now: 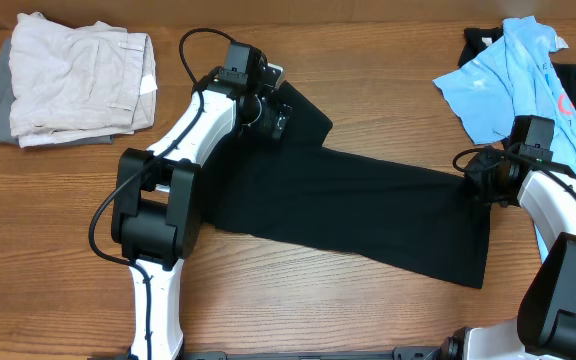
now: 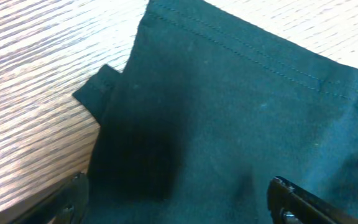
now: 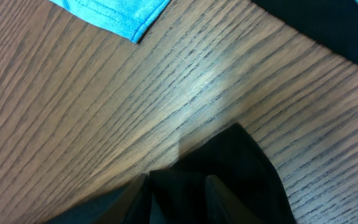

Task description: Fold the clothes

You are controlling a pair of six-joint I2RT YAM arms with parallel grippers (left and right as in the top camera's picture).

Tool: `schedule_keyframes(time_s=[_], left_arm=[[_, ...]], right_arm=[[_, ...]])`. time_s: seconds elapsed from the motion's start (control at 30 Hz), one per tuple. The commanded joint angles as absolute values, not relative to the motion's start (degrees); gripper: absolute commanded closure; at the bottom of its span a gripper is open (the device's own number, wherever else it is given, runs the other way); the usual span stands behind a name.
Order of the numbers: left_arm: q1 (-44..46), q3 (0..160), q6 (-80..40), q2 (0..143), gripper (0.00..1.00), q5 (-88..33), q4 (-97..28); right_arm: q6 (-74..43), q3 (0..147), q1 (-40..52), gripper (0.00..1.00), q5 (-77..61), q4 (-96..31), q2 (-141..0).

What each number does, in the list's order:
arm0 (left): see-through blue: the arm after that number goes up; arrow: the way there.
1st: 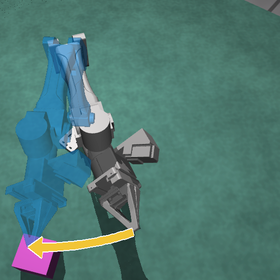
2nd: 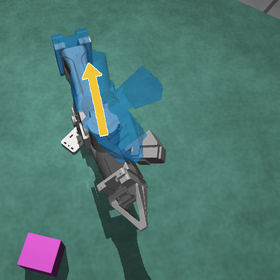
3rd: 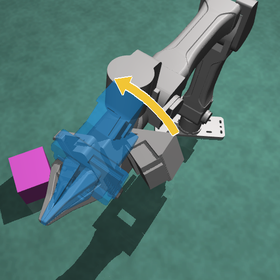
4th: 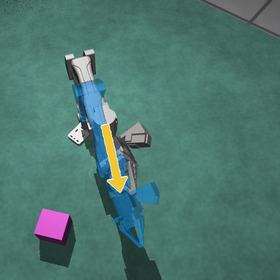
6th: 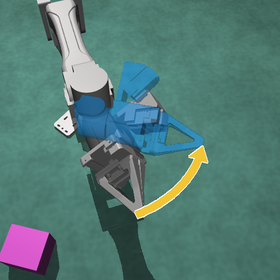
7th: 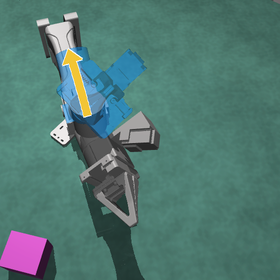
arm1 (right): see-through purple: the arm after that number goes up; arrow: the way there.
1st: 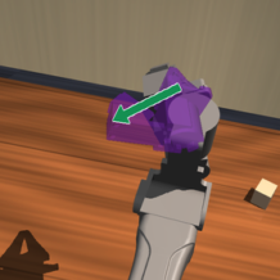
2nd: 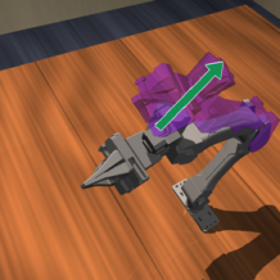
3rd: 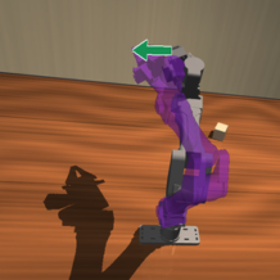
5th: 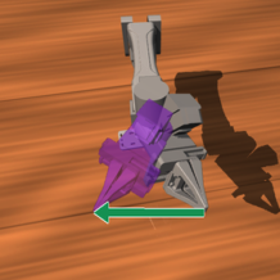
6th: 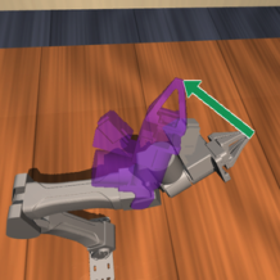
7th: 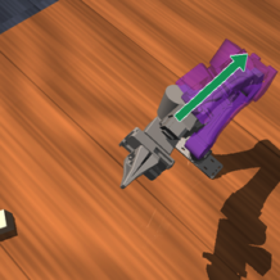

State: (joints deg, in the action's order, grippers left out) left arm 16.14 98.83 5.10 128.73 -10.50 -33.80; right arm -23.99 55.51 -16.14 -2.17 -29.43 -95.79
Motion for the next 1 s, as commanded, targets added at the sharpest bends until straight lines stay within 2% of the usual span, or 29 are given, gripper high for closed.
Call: schedule_keyframes(time_s=[0.0, 0.17, 0.53, 0.7, 0.83, 0.97], left_arm=[[16.1, 100.1, 6.9, 130.0, 0.03, -11.9, -33.4], [16.0, 100.1, 6.9, 130.1, 0.05, -11.4, -33.1], [15.7, 100.0, 6.9, 133.4, 0.04, -11.7, -32.9], [15.7, 100.9, 6.9, 133.3, 0.14, -11.4, -32.6], [15.7, 103.1, 6.6, 133.2, 0.30, -11.4, -33.7], [15.7, 105.9, 6.6, 133.0, 0.40, -11.4, -35.8]], right_arm=[[-24.2, 56.6, -16.4, 0.68, -2.7, -29.0, -94.4], [-24.2, 56.6, -16.4, 0.68, -2.7, -29.0, -94.4], [-24.2, 56.6, -16.4, 0.67, -2.7, -28.8, -94.4], [-24.2, 56.6, -16.4, 0.67, -2.7, -28.8, -94.4], [-24.2, 56.6, -16.4, 0.68, -2.7, -28.8, -94.4], [-24.2, 56.6, -16.4, 0.67, -2.7, -28.8, -94.4]])
